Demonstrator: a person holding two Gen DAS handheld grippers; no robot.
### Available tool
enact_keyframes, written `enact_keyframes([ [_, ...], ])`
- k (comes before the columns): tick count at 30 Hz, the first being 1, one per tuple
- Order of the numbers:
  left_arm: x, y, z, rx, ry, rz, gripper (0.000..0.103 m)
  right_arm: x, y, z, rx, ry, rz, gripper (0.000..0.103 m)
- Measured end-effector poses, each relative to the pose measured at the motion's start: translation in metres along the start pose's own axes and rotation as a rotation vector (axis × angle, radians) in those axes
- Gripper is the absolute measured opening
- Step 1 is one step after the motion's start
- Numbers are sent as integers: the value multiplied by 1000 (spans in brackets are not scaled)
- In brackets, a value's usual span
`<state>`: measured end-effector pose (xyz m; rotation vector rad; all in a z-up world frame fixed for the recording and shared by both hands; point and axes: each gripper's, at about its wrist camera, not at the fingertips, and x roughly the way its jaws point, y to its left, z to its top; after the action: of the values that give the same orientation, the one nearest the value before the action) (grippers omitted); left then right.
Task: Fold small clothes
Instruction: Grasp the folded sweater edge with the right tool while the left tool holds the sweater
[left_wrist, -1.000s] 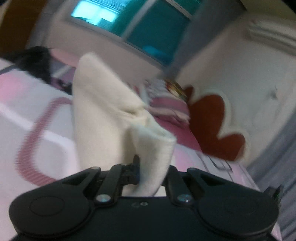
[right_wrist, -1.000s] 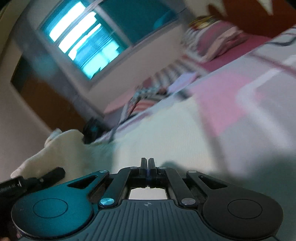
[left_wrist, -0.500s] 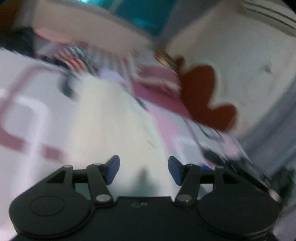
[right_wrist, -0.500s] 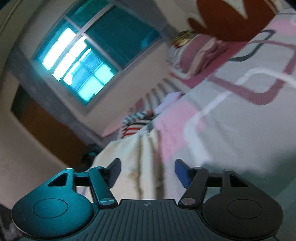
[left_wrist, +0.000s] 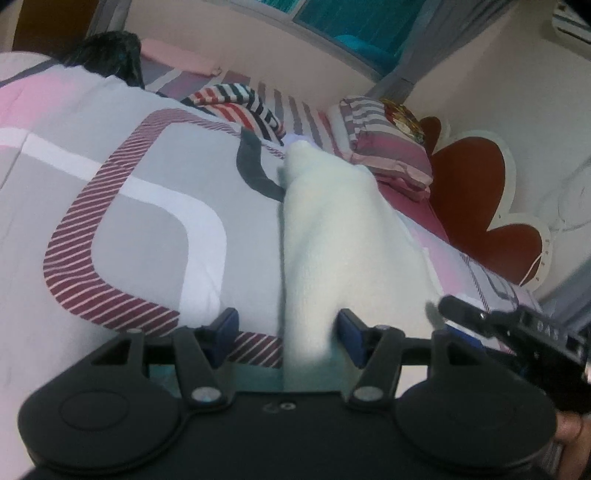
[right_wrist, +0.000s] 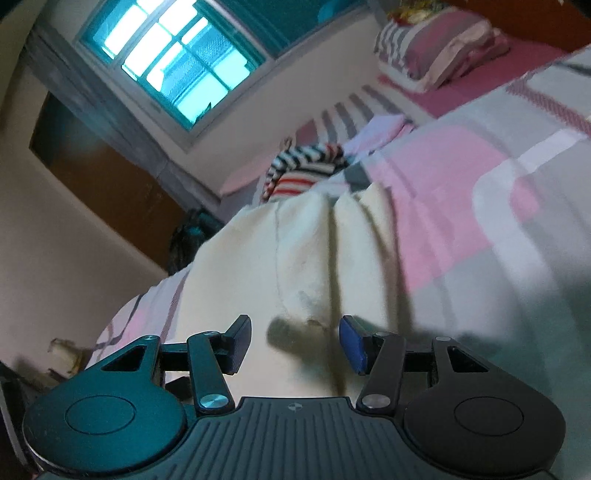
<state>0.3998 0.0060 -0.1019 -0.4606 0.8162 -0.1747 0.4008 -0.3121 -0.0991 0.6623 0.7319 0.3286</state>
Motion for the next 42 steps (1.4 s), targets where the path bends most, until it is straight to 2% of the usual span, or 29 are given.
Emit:
enact_keyframes([
  [5,1,2,2,47,4,-10,60,17,-4,5,39,54,25,54],
  [10,3,9,6,49,33,-45,60,27,-8,19,85,86,48,53],
  [11,3,10,7,52,39,-49,60,27,-5,19,67,90,38,46],
  [12,3,10,7,51,43,-51,60,27,0,19,35,95,20,33],
  [13,2,11,8,45,47,-51,60,28,5,19,2,96,-4,24],
  [14,1,10,9,41,49,-49,59,28,11,17,-35,97,-24,19],
  [21,1,5,15,52,33,-28,59,20,44,-4,-246,22,-114,14],
  [23,2,-2,16,71,41,-40,58,13,48,-8,-273,-1,-129,14],
  [29,13,-25,11,132,90,-48,60,-1,31,-10,-230,-8,-164,14],
  [32,17,-27,7,140,101,-46,60,5,13,-7,-155,18,-132,14],
  [38,12,-24,11,179,100,-36,60,8,3,-3,-156,37,-111,14],
  [40,-2,-26,18,192,34,-35,58,-4,2,1,-137,18,-100,27],
  [41,-7,-25,24,198,9,-28,58,-16,4,3,-146,-31,-124,46],
  [42,-10,-24,30,198,-9,-19,58,-27,7,4,-168,-92,-148,48],
])
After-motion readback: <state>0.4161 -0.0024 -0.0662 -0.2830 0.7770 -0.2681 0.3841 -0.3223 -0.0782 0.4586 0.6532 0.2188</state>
